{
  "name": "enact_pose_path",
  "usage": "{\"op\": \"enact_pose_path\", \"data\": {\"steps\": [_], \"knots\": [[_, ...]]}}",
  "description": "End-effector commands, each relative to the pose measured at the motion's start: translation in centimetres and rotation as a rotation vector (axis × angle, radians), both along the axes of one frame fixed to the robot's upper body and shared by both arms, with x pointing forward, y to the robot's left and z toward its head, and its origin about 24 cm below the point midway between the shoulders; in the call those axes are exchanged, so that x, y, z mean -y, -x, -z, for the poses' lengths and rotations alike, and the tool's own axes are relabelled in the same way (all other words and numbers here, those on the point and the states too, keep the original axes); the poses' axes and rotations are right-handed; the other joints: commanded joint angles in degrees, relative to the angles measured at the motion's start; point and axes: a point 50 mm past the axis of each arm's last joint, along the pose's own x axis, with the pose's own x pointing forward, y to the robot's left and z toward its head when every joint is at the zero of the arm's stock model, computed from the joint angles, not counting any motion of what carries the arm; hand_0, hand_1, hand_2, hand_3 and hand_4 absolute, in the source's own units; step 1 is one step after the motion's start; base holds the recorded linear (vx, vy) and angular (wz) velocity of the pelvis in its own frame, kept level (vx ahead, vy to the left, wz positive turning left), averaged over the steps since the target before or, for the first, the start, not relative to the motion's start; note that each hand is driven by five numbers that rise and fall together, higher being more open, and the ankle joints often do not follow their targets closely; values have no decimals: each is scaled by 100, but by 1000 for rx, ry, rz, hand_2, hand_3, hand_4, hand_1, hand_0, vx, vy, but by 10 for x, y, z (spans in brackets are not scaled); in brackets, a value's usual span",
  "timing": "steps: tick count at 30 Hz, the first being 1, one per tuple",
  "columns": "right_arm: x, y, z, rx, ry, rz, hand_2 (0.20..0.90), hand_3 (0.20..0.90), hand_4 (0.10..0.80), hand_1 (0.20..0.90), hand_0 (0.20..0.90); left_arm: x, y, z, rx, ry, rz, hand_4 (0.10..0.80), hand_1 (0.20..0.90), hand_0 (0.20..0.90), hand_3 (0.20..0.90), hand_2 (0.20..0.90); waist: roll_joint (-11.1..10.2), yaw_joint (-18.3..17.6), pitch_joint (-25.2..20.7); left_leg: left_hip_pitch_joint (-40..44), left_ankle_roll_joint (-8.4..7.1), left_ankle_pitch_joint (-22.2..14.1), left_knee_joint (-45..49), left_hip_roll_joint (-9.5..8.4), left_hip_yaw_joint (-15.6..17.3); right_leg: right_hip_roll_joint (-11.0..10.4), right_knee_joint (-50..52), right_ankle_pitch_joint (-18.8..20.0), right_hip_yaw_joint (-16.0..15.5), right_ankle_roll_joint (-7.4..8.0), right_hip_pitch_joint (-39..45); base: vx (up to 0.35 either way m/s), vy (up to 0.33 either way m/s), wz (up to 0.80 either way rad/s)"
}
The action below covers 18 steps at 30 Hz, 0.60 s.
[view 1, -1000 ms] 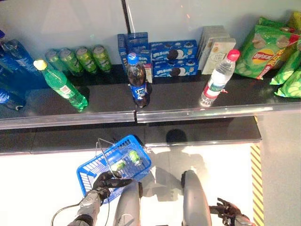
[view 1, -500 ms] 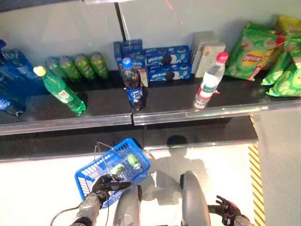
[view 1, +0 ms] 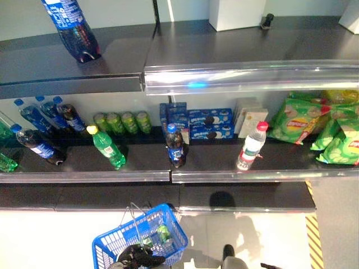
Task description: Pick up the drink and place into the basket.
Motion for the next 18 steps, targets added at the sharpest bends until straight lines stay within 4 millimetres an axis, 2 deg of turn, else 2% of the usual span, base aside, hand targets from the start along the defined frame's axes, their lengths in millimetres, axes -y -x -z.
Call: {"op": "enact_pose_path", "data": {"steps": [1,12,18], "knots": [[-4,-38,-7,132,-18,23,900,900,800,900,900,-19,-48,-24,205,-12,65,100,300,300,200,300,-215,44,20,-195,77,530,-305,4,205,-44,131,-355,-96,-103,461,0,0,0],[-7,-25,-2,75,-31,15,900,900,800,900,900,-24,-33,-18,143,-29,81,100,300,300,200,300,-265,86,-166,107,93,524,-588,45,283,-63,-149,-286,-173,-50,754,0,0,0],[-5,-26,-3,77,-34,15,900,900,800,900,900,-29,-32,-19,140,-34,78,100,300,300,200,300,-277,77,-179,203,113,473,-596,56,280,-82,-139,-300,-147,-29,811,0,0,0]]}}
